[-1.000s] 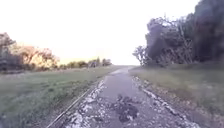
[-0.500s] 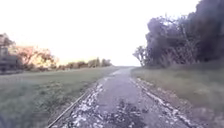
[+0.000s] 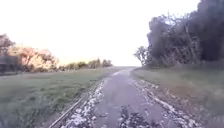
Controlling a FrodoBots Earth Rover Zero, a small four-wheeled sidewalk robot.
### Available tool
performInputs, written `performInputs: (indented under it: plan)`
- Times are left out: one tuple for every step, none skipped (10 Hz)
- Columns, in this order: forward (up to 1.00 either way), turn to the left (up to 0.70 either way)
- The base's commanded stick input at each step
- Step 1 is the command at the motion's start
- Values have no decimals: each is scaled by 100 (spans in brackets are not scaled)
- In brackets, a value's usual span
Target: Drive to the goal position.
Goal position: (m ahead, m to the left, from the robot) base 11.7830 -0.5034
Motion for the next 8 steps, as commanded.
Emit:
performInputs:
  plan:
    - [58,0]
    - [58,0]
    - [58,0]
    - [58,0]
    - [58,0]
    - [58,0]
    - [58,0]
    - [58,0]
